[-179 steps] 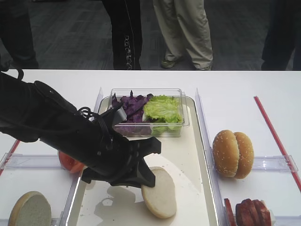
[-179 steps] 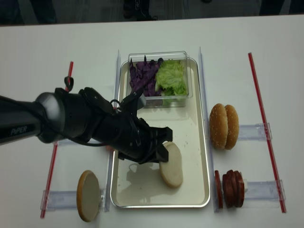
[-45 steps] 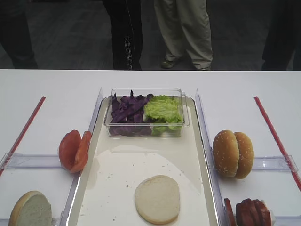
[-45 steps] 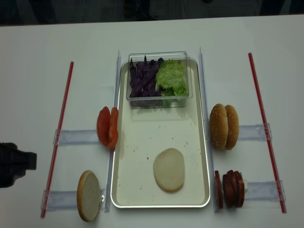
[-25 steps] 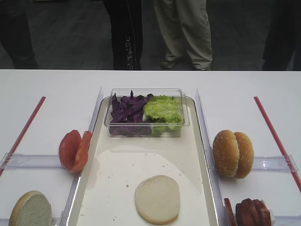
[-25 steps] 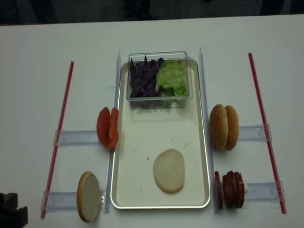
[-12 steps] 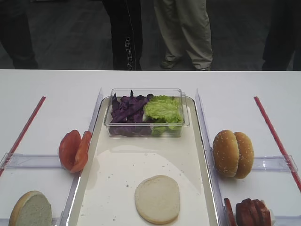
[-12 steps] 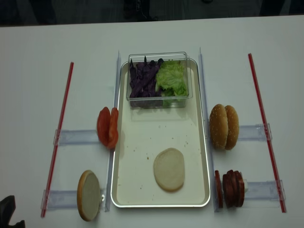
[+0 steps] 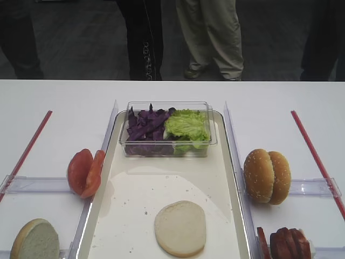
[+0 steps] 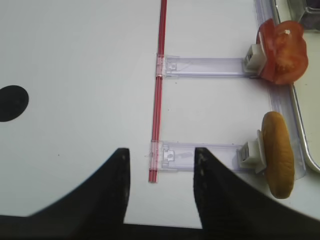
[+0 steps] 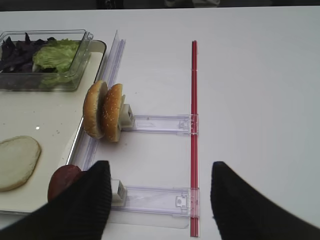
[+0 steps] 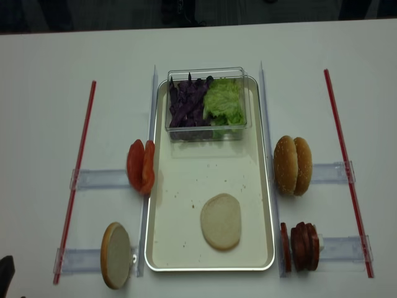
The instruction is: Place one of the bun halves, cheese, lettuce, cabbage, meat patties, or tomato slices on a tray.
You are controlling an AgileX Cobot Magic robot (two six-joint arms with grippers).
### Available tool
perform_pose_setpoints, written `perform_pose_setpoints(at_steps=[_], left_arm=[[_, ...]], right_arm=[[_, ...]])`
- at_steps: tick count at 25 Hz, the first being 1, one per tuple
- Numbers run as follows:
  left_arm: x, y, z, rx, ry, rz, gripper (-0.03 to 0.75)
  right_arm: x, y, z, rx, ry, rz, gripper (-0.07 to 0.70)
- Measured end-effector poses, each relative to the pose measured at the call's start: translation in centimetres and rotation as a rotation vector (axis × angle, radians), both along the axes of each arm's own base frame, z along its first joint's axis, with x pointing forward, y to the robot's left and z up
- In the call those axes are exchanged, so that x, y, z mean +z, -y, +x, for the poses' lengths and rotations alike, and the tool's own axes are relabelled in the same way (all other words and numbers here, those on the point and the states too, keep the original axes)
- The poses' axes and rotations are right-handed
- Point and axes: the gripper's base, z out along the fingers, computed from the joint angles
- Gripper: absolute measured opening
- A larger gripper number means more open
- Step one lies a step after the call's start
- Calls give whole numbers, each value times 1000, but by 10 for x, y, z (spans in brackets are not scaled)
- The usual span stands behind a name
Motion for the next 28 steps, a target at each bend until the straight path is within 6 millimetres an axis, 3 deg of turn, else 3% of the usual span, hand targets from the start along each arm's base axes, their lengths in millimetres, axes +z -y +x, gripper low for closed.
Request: perform_pose_setpoints(at_steps=[28], left_arm=[[0,-1,-21,3,144,2,289]], right_arm=[[0,0,0,0,0,0,463]])
